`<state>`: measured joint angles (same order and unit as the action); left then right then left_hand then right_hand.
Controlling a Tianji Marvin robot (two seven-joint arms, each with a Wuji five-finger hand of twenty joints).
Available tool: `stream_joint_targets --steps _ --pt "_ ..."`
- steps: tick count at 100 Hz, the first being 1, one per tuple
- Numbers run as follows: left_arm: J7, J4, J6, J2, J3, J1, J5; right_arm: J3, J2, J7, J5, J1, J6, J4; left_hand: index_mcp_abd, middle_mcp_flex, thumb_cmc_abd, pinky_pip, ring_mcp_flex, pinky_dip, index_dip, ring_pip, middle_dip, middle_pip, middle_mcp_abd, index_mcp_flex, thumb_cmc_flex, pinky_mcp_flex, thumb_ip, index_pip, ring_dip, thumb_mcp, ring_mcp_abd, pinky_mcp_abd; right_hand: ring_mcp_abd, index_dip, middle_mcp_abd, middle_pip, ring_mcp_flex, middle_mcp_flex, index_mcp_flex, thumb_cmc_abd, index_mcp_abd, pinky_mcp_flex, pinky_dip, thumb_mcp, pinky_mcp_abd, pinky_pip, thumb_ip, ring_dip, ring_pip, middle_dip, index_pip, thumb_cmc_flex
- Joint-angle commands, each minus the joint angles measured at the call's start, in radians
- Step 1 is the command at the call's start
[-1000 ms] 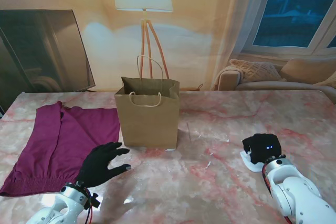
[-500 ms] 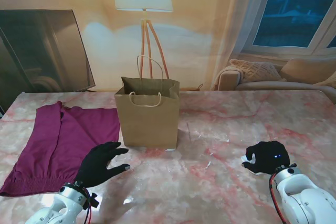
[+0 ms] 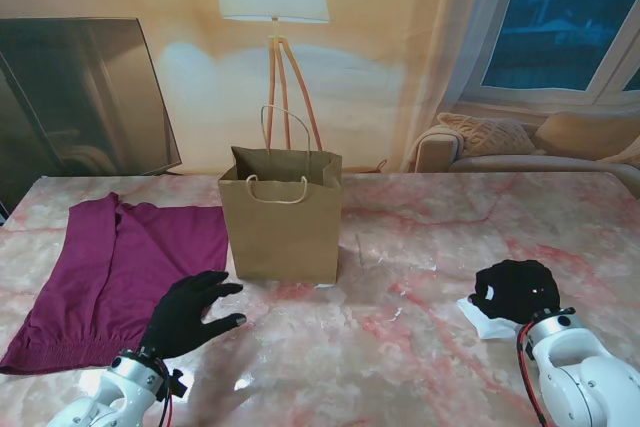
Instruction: Fold the socks and the shorts into the kraft paper bag
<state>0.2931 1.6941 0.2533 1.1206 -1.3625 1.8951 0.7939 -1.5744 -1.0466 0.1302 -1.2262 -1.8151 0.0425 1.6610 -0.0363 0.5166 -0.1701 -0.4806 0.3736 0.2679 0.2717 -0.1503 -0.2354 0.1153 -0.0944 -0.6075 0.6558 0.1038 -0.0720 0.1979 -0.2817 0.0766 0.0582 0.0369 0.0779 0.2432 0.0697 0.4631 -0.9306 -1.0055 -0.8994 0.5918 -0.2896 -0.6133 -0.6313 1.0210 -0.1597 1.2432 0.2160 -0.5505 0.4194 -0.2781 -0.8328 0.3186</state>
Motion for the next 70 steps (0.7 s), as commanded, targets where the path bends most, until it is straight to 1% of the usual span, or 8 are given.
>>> stream_joint_targets --steps 1,7,17,26,39,50,60,70 --pt "-0.001 0.005 -0.001 -0.001 0.004 0.003 0.0 0.006 -0.001 -0.003 -0.023 0.003 -0.01 -0.01 0.021 -0.031 0.03 0.011 -0.02 -0.011 0.021 0.018 0.009 -0.018 0.031 -0.019 0.021 -0.002 0.055 0.014 0.011 -0.024 -0.029 -0.016 -0.01 -0.038 -0.005 -0.017 -0.035 0.013 0.101 0.07 -0.011 -0.011 0.048 0.115 -0.009 -0.035 0.059 0.036 -0.041 0.017 -0.032 0.082" --pt "0.001 0.003 -0.001 -0.001 0.006 0.002 0.0 0.015 0.003 -0.014 -0.04 0.017 -0.016 -0.022 0.02 -0.031 0.03 0.01 -0.02 -0.011 0.021 0.018 0.009 -0.018 0.031 -0.019 0.021 -0.002 0.055 0.014 0.011 -0.024 -0.029 -0.016 -0.032 -0.007 0.006 -0.032 -0.013 0.046 0.144 0.072 0.022 -0.007 0.072 0.205 -0.005 -0.056 0.042 0.068 -0.081 0.024 0.076 0.134" --pt "0.006 0.001 -0.001 0.0 0.01 0.001 0.001 0.043 0.014 -0.029 -0.085 0.056 -0.02 -0.068 0.019 -0.03 0.029 0.01 -0.019 -0.01 0.021 0.018 0.009 -0.018 0.032 -0.018 0.022 -0.001 0.055 0.014 0.01 -0.024 -0.029 -0.016 -0.077 0.088 0.028 -0.051 0.046 0.11 0.203 0.085 0.05 0.016 0.083 0.273 0.006 -0.097 -0.08 0.105 -0.136 0.028 0.223 0.17" --pt "0.009 0.001 0.0 0.0 0.011 0.001 0.002 0.081 0.025 -0.051 -0.107 0.101 -0.021 -0.126 0.019 -0.03 0.028 0.01 -0.018 -0.011 0.021 0.018 0.009 -0.018 0.032 -0.02 0.022 -0.002 0.055 0.014 0.01 -0.024 -0.03 -0.015 -0.091 0.096 0.039 -0.071 0.104 0.178 0.295 0.167 0.065 0.043 0.086 0.287 0.009 -0.141 -0.072 0.127 -0.171 0.032 0.26 0.186" --pt "0.008 0.004 0.002 -0.001 0.007 0.004 0.005 0.137 0.037 -0.114 -0.111 0.157 -0.031 -0.2 0.02 -0.028 0.027 0.01 -0.017 -0.011 0.021 0.017 0.009 -0.017 0.033 -0.021 0.022 -0.002 0.055 0.015 0.01 -0.024 -0.029 -0.015 -0.036 0.056 0.029 -0.094 0.182 0.33 0.491 0.218 0.107 0.095 0.068 0.272 0.003 -0.185 -0.065 0.126 -0.177 0.036 0.315 0.173" --pt "0.003 0.008 0.0 -0.001 0.002 0.009 0.006 0.182 0.043 -0.124 -0.106 0.196 -0.044 -0.258 0.019 -0.028 0.028 0.011 -0.017 -0.011 0.021 0.017 0.009 -0.017 0.036 -0.021 0.022 -0.002 0.055 0.015 0.01 -0.023 -0.031 -0.015 -0.009 0.022 0.023 -0.068 0.16 0.377 0.576 0.263 0.145 0.085 0.022 0.24 0.001 -0.165 -0.051 0.096 -0.139 0.025 0.323 0.146" --pt "0.001 0.01 -0.002 -0.001 0.0 0.011 0.006 0.208 0.046 -0.149 -0.09 0.217 -0.046 -0.286 0.02 -0.028 0.027 0.01 -0.016 -0.011 0.021 0.017 0.009 -0.017 0.038 -0.022 0.022 -0.002 0.055 0.015 0.011 -0.023 -0.033 -0.015 -0.029 -0.011 0.064 0.096 0.124 0.342 0.605 0.304 0.179 0.056 -0.052 0.216 0.025 -0.106 -0.041 0.004 -0.058 -0.048 0.311 0.129" --pt "0.002 0.011 -0.004 -0.001 0.0 0.012 0.005 0.225 0.051 -0.146 -0.106 0.229 -0.042 -0.304 0.02 -0.026 0.028 0.011 -0.016 -0.011 0.021 0.018 0.009 -0.016 0.038 -0.024 0.022 -0.002 0.055 0.016 0.011 -0.023 -0.034 -0.015 -0.059 -0.007 0.137 0.381 0.065 0.252 0.539 0.348 0.18 -0.003 -0.08 0.228 0.032 -0.046 -0.035 -0.168 0.118 -0.265 0.28 0.128"
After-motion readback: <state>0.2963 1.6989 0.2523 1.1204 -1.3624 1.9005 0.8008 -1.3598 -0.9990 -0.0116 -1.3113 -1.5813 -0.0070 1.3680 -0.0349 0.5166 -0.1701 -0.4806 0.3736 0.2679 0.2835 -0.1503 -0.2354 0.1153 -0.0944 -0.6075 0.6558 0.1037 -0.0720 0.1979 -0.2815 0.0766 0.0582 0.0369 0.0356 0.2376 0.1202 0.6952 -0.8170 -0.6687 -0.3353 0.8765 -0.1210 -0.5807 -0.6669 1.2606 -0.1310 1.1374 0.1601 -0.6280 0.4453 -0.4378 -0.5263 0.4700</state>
